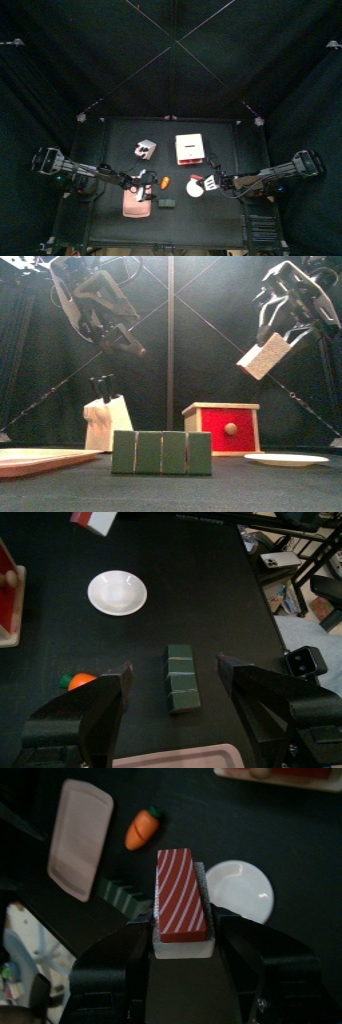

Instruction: Put salmon sushi below small plate

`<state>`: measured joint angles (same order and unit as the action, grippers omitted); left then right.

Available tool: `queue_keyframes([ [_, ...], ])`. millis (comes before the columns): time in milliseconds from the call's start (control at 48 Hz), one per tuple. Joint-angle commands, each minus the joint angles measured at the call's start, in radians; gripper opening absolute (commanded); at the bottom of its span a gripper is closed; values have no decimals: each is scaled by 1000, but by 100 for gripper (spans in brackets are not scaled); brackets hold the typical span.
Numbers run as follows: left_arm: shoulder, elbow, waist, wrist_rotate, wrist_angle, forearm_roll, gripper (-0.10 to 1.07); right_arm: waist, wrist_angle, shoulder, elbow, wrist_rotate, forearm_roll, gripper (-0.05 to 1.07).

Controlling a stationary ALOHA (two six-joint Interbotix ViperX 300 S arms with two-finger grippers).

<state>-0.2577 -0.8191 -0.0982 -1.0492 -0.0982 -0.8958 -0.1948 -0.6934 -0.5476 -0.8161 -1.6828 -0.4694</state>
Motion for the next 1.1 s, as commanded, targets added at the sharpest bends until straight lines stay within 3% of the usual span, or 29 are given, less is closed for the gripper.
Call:
queue_keyframes([
  [0, -14, 11, 5, 0, -3, 2, 99, 35, -31, -18, 34, 106, 104, 65],
  [146, -14, 9, 5, 0, -3, 0, 99, 72, 6, -20, 37, 334, 241, 65],
  [417, -14, 6, 5, 0, -3, 3, 99, 69, 112, 12, 21, 681, 442, 65],
  [646, -14, 3, 5, 0, -3, 5, 99, 8, 149, 60, -11, 888, 442, 65],
  [833, -12, 0, 6, 0, -3, 5, 99, -77, 253, 129, -31, 933, 434, 65],
  [1083, -11, -5, 5, 0, -3, 5, 99, -143, 342, 242, -25, 930, 325, 66],
])
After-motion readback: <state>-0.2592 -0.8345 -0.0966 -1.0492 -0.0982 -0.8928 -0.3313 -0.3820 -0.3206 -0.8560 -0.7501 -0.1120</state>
